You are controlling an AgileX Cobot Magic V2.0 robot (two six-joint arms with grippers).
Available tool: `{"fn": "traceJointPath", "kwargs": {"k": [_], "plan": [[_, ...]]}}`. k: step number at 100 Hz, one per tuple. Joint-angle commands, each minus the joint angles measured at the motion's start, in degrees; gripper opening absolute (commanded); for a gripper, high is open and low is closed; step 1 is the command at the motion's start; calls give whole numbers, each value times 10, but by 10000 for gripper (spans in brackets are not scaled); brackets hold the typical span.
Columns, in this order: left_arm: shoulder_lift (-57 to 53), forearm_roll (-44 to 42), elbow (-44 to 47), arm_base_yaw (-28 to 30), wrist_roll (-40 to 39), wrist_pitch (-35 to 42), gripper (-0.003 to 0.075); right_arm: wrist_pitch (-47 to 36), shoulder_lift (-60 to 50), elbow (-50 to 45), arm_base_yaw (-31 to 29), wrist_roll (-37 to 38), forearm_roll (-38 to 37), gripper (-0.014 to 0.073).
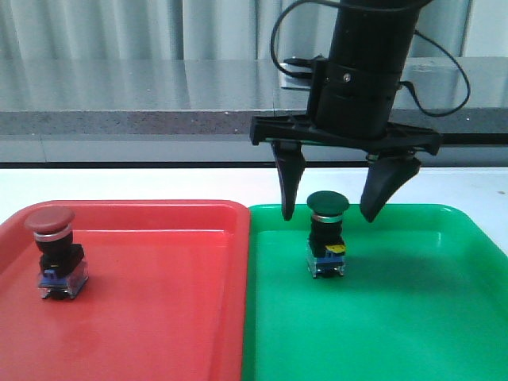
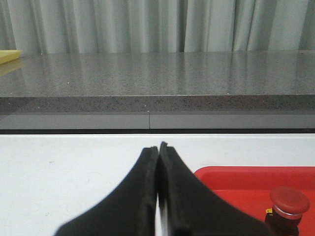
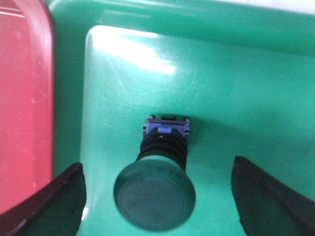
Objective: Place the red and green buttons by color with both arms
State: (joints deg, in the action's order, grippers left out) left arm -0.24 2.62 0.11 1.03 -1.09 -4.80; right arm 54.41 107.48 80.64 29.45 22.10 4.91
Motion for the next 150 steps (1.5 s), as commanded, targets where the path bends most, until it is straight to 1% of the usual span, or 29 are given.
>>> {"fn": "traceJointPath", "kwargs": {"k": [1, 10, 17, 22, 24, 29, 31, 38, 46, 51, 70, 98, 114, 131, 150], "plan": [[-19, 6, 7, 1, 1, 48, -20, -10, -60, 12, 0, 0, -9, 589], [-19, 6, 7, 1, 1, 48, -20, -22, -92, 12, 0, 0, -13, 540], [-19, 6, 7, 1, 1, 48, -20, -24, -122, 12, -1, 0, -27, 454], [-19, 6, 7, 1, 1, 48, -20, -22, -143, 12, -1, 1, -42, 353], [-19, 6, 7, 1, 1, 48, -20, -20, -152, 12, -1, 1, -49, 325], [-19, 6, 7, 1, 1, 48, -20, -15, -171, 12, -3, 5, -70, 211], [-19, 6, 7, 1, 1, 48, -20, -12, -178, 12, -4, 7, -79, 183], [-19, 6, 7, 1, 1, 48, -20, -3, -198, 11, -8, 22, -108, 37], [-19, 6, 7, 1, 1, 48, -20, 5, -215, 10, -18, 34, -130, -69], [-19, 6, 7, 1, 1, 48, -20, 6, -227, 5, -25, 34, -137, -58], [-19, 6, 7, 1, 1, 48, -20, 4, -273, -32, -61, 34, -149, -60], [-19, 6, 7, 1, 1, 48, -20, -41, -377, -141, -125, 35, -149, -60], [-19, 6, 7, 1, 1, 48, -20, -58, -439, -201, -178, 63, -149, -60], [-19, 6, 7, 1, 1, 48, -20, -74, -502, -263, -232, 64, -149, -60], [-19, 6, 7, 1, 1, 48, -20, -86, -581, -313, -253, 64, -155, -60]]}}
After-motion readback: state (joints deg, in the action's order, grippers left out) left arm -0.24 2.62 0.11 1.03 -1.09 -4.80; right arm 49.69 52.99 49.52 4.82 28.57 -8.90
